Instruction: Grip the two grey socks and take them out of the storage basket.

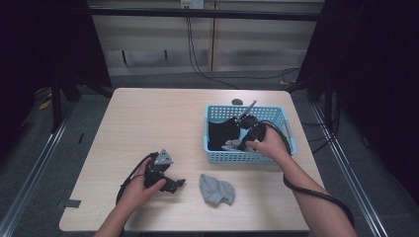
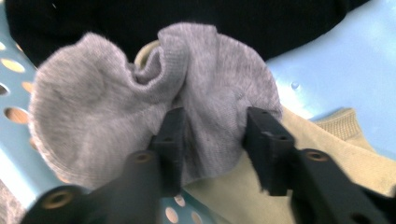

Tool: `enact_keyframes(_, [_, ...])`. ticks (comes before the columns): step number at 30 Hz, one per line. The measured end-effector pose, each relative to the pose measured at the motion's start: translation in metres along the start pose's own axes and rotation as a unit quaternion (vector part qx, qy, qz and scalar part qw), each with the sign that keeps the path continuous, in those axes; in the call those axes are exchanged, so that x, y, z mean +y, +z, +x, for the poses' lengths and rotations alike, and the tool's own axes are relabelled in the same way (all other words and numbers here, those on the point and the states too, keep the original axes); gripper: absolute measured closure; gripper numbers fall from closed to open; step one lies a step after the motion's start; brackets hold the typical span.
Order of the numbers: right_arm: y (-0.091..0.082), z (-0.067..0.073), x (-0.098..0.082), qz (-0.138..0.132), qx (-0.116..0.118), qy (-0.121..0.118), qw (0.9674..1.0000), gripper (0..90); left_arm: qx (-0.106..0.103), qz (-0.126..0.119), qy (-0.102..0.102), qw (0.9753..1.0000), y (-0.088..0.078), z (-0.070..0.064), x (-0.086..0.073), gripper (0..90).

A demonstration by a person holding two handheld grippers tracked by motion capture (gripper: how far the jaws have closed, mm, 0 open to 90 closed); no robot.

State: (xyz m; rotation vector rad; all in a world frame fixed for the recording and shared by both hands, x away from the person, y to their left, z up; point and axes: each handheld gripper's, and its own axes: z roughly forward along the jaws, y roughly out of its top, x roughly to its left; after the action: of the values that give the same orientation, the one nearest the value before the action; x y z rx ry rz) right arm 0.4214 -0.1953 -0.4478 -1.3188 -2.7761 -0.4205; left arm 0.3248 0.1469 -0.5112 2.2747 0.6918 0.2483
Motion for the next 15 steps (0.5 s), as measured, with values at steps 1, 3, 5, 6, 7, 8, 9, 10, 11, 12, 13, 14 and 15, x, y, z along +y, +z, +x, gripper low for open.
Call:
enact_keyframes(1, [0.001, -0.001, 0.000, 0.000, 0.002, -0.004, 1.0000, 70.7, 0.000, 0.000, 0.000, 1.0000, 0.000, 0.000, 0.000, 0.0])
enact_keyframes(3, [0.001, -0.002, -0.001, 0.007, 0.005, -0.004, 1.0000, 77.9, 0.000, 0.000, 0.000, 1.0000, 0.000, 0.000, 0.000, 0.0])
enact_keyframes(5, [0.000, -0.002, -0.001, 0.005, 0.011, -0.007, 0.9999, 84.3, 0.000, 0.000, 0.000, 1.0000, 0.000, 0.000, 0.000, 0.0])
enact_keyframes(6, [-0.001, -0.002, -0.001, 0.006, 0.017, -0.008, 0.9998, 85.3, 0.000, 0.000, 0.000, 1.0000, 0.000, 0.000, 0.000, 0.0])
enact_keyframes(7, [-0.002, -0.002, -0.001, 0.012, 0.017, -0.010, 0.9997, 85.6, 0.000, 0.000, 0.000, 1.0000, 0.000, 0.000, 0.000, 0.0])
enact_keyframes(8, [-0.003, -0.001, -0.001, 0.013, 0.017, -0.011, 0.9997, 85.9, 0.000, 0.000, 0.000, 1.0000, 0.000, 0.000, 0.000, 0.0])
enact_keyframes(9, [-0.006, 0.000, 0.000, 0.016, 0.015, -0.011, 0.9997, 86.1, 0.000, 0.000, 0.000, 1.0000, 0.000, 0.000, 0.000, 0.0])
enact_keyframes(10, [-0.008, 0.000, 0.000, 0.015, 0.016, -0.012, 0.9997, 86.2, 0.000, 0.000, 0.000, 1.0000, 0.000, 0.000, 0.000, 0.0])
enact_keyframes(11, [-0.012, 0.000, 0.000, 0.016, 0.015, -0.014, 0.9997, 86.2, 0.000, 0.000, 0.000, 1.0000, 0.000, 0.000, 0.000, 0.0])
enact_keyframes(12, [-0.015, 0.000, 0.000, 0.013, 0.011, -0.015, 0.9998, 86.3, 0.000, 0.000, 0.000, 1.0000, 0.000, 0.000, 0.000, 0.0])
enact_keyframes(13, [-0.021, 0.000, 0.000, 0.012, 0.008, -0.015, 0.9998, 86.4, 0.000, 0.000, 0.000, 1.0000, 0.000, 0.000, 0.000, 0.0])
enact_keyframes(14, [-0.021, 0.000, 0.000, 0.012, 0.008, -0.015, 0.9998, 86.4, 0.000, 0.000, 0.000, 1.0000, 0.000, 0.000, 0.000, 0.0])
enact_keyframes(15, [-0.024, -0.001, 0.000, 0.011, 0.006, -0.016, 0.9998, 86.4, 0.000, 0.000, 0.000, 1.0000, 0.000, 0.000, 0.000, 0.0])
